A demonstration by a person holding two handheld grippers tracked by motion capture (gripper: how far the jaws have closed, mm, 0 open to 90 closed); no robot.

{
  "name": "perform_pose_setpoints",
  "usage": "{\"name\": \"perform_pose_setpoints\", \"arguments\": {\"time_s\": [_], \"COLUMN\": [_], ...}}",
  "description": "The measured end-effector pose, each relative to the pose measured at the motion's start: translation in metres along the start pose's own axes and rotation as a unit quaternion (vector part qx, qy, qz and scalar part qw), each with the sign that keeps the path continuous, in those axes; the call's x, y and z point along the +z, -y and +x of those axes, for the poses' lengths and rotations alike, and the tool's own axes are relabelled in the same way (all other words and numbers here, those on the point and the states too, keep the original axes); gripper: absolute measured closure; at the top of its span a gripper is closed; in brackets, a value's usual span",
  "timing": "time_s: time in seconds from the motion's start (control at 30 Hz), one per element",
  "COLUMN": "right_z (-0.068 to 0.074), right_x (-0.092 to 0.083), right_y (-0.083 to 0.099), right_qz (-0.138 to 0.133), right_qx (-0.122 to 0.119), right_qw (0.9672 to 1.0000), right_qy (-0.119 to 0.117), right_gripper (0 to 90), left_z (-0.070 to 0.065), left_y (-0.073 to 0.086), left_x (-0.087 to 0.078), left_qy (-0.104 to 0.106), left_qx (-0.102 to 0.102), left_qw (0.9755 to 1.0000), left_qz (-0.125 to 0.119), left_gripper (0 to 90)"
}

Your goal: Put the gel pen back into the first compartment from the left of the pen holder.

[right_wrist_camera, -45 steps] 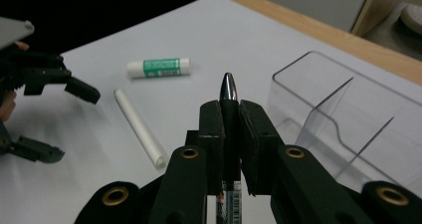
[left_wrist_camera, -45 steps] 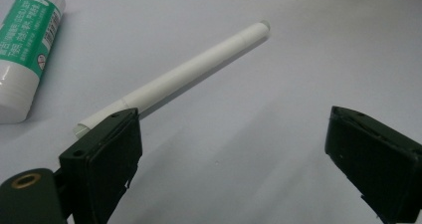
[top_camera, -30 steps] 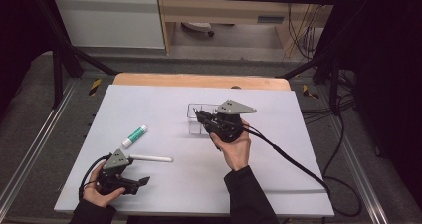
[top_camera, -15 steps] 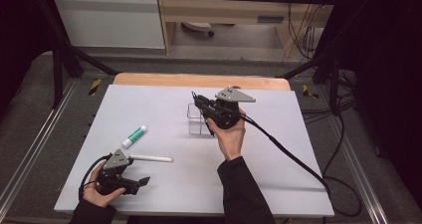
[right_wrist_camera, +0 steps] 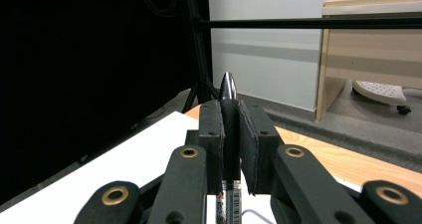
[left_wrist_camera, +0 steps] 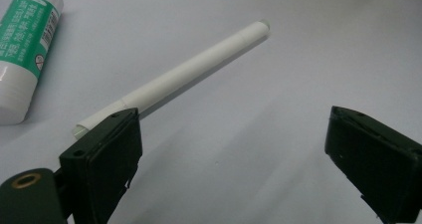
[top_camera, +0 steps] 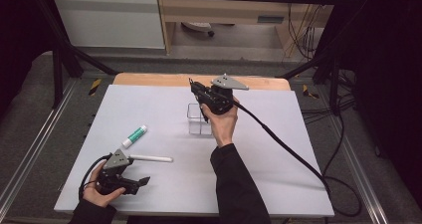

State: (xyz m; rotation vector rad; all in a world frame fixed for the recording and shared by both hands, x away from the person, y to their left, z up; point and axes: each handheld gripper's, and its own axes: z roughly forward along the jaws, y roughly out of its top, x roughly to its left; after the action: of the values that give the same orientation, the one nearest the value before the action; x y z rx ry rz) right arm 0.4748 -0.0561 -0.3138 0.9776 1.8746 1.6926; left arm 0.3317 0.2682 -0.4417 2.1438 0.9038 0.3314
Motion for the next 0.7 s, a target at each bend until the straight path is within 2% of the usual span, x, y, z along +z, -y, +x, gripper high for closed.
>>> {"name": "perform_pose_setpoints", "arguments": {"time_s": [0.47,0.7], "right_z": [-0.007,-0.01], "right_x": [0.034,0.049], "right_y": [-0.002,0.004], "right_qz": [-0.008,-0.007], "right_qx": [0.0,0.006], "right_qw": [1.0,0.9999], "right_qy": [0.001,-0.006], "right_gripper": [80.9,81.0], "left_z": [0.0,0.0], "left_y": [0.0,0.0], "left_x": [0.0,0.0], "left_qy": [0.0,0.001], "left_qx": [0.001,0.001], "left_qw": [1.0,1.0], "left_qz": [0.0,0.0], "left_gripper": [7.7,7.7]}}
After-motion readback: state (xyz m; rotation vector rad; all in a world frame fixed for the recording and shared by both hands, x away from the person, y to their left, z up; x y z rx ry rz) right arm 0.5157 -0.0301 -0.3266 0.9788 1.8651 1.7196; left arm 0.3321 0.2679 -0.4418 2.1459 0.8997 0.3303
